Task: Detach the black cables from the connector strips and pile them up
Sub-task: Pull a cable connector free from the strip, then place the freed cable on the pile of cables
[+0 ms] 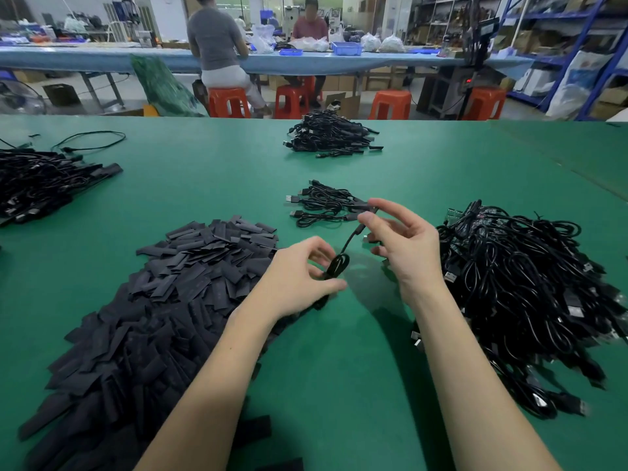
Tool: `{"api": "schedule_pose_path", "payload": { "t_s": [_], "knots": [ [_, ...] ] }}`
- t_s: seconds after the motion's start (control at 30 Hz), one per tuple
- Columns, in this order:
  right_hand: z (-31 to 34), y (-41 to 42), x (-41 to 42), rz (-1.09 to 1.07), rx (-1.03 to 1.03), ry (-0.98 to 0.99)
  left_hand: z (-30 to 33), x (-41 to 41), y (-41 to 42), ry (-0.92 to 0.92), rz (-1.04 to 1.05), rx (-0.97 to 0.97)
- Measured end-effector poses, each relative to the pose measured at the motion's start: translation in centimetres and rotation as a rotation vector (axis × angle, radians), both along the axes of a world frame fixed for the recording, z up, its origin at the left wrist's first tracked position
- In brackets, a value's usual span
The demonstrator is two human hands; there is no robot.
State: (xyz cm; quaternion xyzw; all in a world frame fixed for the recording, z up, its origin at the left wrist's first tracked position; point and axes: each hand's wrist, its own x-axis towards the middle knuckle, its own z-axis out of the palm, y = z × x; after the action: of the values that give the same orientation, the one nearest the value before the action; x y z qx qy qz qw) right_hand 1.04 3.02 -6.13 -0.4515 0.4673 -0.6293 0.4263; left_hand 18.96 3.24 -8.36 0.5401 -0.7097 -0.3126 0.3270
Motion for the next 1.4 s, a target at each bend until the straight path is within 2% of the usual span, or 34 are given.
{"api": "schedule_pose_path", "payload": {
  "t_s": [0.07,0.1,0.23,0.3,0.37,0.5,0.6,0.7,0.83,1.13,1.27,1.4],
  "knots": [
    [0.3,0.0,-0.5,-0.029,0.017,0.039,0.0,-0.5,0.2,-0.073,0.018,-0.07],
    [0.5,0.0,-0.7,-0.04,0.054,0.122,0.0,-0.7,0.2,-0.091,0.04,-0.1],
    [1.7,0.0,-1.9,-0.007,0.269,0.709,1.1,-1.2,-0.4,-0.142,0.14,-0.186],
    [2.2,0.1,-1.8,0.066,0.282,0.904,1.7,-1.6,-1.4,-0.259,0.173,-0.254],
    [2.6,0.3,-1.5,0.08,0.264,1.011,2.4,-2.5,-3.4,-0.388,0.183,-0.336],
    [2.8,0.5,-1.3,0.068,0.269,1.094,3.3,-4.4,-9.0,-0.655,0.121,-0.402],
    [2.4,0.4,-1.1,0.084,0.288,1.126,2.7,-5.0,-12.1,-0.853,0.184,-0.38],
    [2.2,0.3,-1.1,0.121,0.313,1.128,1.6,-5.4,-13.0,-0.816,0.22,-0.296],
    [2.0,0.3,-1.1,0.153,0.317,1.134,1.1,-5.6,-13.0,-0.791,0.128,-0.361],
    [1.8,0.3,-1.1,0.193,0.332,1.168,1.1,-5.0,-12.6,-0.997,-0.19,-0.539],
    [1.9,0.4,-1.1,0.194,0.334,1.165,0.1,-5.1,-13.0,-1.059,-0.108,-0.446],
    [2.1,0.4,-1.4,0.179,0.333,1.159,0.7,-4.9,-13.8,-0.986,-0.092,-0.257]
  ]
}}
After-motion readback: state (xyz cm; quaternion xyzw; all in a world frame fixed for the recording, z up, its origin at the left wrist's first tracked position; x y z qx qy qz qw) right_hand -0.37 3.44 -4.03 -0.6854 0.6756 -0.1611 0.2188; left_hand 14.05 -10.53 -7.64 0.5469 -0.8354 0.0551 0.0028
